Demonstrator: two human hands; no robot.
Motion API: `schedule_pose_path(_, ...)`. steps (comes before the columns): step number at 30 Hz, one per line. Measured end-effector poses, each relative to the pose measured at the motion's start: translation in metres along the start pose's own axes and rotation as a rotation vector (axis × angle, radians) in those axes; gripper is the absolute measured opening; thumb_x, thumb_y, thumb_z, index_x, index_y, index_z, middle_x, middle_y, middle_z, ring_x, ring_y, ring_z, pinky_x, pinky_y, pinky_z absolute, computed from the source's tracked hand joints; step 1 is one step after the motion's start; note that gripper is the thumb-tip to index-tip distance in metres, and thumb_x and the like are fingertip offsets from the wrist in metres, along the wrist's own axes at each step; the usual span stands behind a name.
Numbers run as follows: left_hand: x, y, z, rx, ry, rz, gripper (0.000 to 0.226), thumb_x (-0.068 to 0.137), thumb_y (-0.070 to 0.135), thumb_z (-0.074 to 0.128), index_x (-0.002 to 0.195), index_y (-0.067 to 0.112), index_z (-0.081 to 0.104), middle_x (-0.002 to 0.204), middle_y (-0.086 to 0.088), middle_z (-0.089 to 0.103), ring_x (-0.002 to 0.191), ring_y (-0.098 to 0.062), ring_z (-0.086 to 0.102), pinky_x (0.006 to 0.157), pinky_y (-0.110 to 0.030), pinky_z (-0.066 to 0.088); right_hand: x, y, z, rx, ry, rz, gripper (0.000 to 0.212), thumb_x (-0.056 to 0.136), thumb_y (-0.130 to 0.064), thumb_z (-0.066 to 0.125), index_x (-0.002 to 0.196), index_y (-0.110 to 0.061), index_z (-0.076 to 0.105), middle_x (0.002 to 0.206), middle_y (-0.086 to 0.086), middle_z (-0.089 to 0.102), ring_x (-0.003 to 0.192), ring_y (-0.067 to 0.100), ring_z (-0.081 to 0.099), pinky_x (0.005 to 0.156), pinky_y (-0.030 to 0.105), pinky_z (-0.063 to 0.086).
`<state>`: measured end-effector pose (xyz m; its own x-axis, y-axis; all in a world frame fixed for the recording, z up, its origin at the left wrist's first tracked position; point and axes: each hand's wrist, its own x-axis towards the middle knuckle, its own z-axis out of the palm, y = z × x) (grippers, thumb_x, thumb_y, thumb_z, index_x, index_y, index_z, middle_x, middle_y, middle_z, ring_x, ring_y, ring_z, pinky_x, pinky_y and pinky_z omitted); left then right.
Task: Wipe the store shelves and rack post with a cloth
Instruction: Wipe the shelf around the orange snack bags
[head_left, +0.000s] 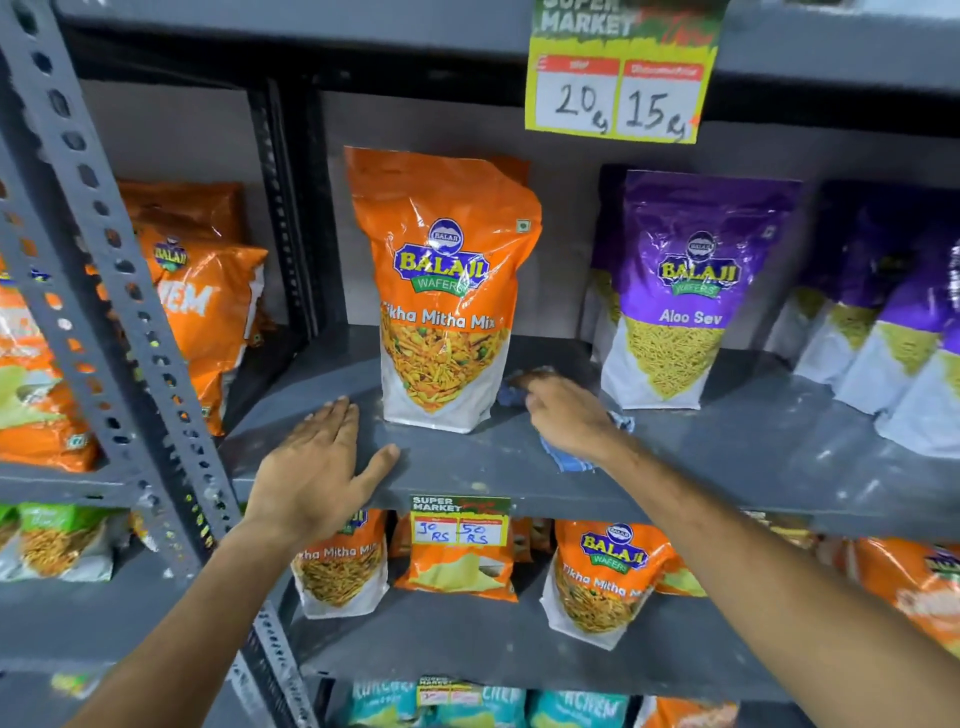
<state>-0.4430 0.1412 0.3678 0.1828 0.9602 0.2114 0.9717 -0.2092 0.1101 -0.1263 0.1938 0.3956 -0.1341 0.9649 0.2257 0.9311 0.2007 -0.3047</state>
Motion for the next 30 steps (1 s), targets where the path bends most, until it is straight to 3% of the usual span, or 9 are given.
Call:
schedule_pose_path(6, -0.003, 0.002, -0.004, -0.027, -0.014, 0.006, 0.106, 0.09, 0.082, 0.008, 0.163, 0.007, 0.023, 0.173, -0.011, 0.022, 0.16, -0.024, 0.02, 0.13, -0.038, 0.016, -0.064, -0.011, -0.01, 0.128, -0.126, -0.174, 0.043, 0.105, -0.01, 0.045, 0.137, -0.033, 0.062, 0.15, -0.01, 0.054, 0.14, 0.01, 0.046, 0.115, 0.032, 0.037)
schedule_pose_path(8, -0.004, 0.003, -0.006, -0.035, -0.017, 0.012, 0.099, 0.097, 0.079, 0.015, 0.164, 0.007, 0.021, 0.173, -0.011, 0.019, 0.16, -0.024, 0.017, 0.13, -0.038, 0.015, -0.076, -0.012, -0.02, 0.402, -0.194, -0.175, 0.041, 0.104, -0.009, 0.05, 0.13, -0.037, 0.066, 0.138, -0.02, 0.062, 0.132, -0.003, 0.052, 0.11, 0.022, 0.039)
schedule_pose_path(11, -0.005, 0.002, -0.008, -0.032, -0.021, 0.021, 0.094, 0.099, 0.075, 0.019, 0.164, 0.006, 0.02, 0.174, -0.011, 0.017, 0.161, -0.024, 0.016, 0.13, -0.038, 0.014, -0.079, -0.005, -0.033, 0.6, 0.0, -0.061, 0.039, 0.104, 0.0, 0.05, 0.131, -0.024, 0.063, 0.128, -0.015, 0.066, 0.11, -0.019, 0.057, 0.093, 0.011, 0.04)
schedule_pose_path(13, -0.005, 0.002, -0.008, -0.026, -0.015, 0.02, 0.095, 0.099, 0.076, 0.017, 0.163, 0.006, 0.022, 0.173, -0.011, 0.019, 0.16, -0.025, 0.017, 0.129, -0.039, 0.016, -0.074, 0.001, -0.03, 0.39, 0.075, 0.04, 0.038, 0.106, -0.008, 0.047, 0.136, -0.028, 0.061, 0.139, -0.006, 0.062, 0.119, -0.004, 0.057, 0.091, 0.017, 0.038)
schedule_pose_path(16, -0.005, 0.004, -0.009, -0.024, -0.012, 0.022, 0.094, 0.099, 0.074, 0.021, 0.163, 0.006, 0.023, 0.173, -0.012, 0.021, 0.16, -0.026, 0.019, 0.129, -0.04, 0.017, -0.072, -0.005, -0.012, 0.065, 0.014, 0.056, 0.04, 0.106, -0.017, 0.045, 0.141, -0.031, 0.058, 0.152, -0.007, 0.052, 0.141, 0.015, 0.045, 0.107, 0.027, 0.034)
schedule_pose_path(21, -0.005, 0.005, -0.008, -0.02, -0.016, 0.013, 0.095, 0.098, 0.075, 0.021, 0.163, 0.005, 0.023, 0.173, -0.012, 0.02, 0.16, -0.026, 0.019, 0.129, -0.04, 0.017, -0.091, -0.045, 0.001, 0.044, 0.015, -0.127, 0.038, 0.107, -0.02, 0.044, 0.138, -0.037, 0.058, 0.152, -0.013, 0.05, 0.138, 0.01, 0.046, 0.101, 0.027, 0.037)
schedule_pose_path(24, -0.006, 0.004, -0.009, -0.029, -0.019, 0.005, 0.096, 0.098, 0.076, 0.02, 0.163, 0.006, 0.021, 0.173, -0.011, 0.019, 0.16, -0.025, 0.018, 0.13, -0.039, 0.015, -0.101, -0.047, -0.001, 0.34, -0.123, -0.194, 0.038, 0.105, -0.018, 0.049, 0.127, -0.045, 0.064, 0.142, -0.014, 0.061, 0.135, 0.007, 0.051, 0.11, 0.032, 0.04)
schedule_pose_path(26, -0.005, 0.004, -0.008, -0.036, -0.014, 0.004, 0.096, 0.097, 0.076, 0.02, 0.163, 0.006, 0.022, 0.173, -0.011, 0.019, 0.16, -0.025, 0.018, 0.13, -0.039, 0.015, -0.099, -0.04, -0.007, 0.502, -0.062, -0.099, 0.041, 0.104, -0.021, 0.05, 0.122, -0.054, 0.064, 0.133, -0.01, 0.068, 0.127, 0.011, 0.059, 0.11, 0.041, 0.046)
schedule_pose_path(30, -0.005, 0.004, -0.008, -0.034, -0.022, 0.001, 0.102, 0.095, 0.081, 0.015, 0.163, 0.006, 0.022, 0.173, -0.011, 0.02, 0.16, -0.024, 0.018, 0.13, -0.039, 0.015, -0.094, -0.037, -0.006, 0.14, 0.08, -0.025, 0.038, 0.106, -0.021, 0.044, 0.138, -0.036, 0.057, 0.144, -0.006, 0.058, 0.13, 0.019, 0.055, 0.101, 0.035, 0.045)
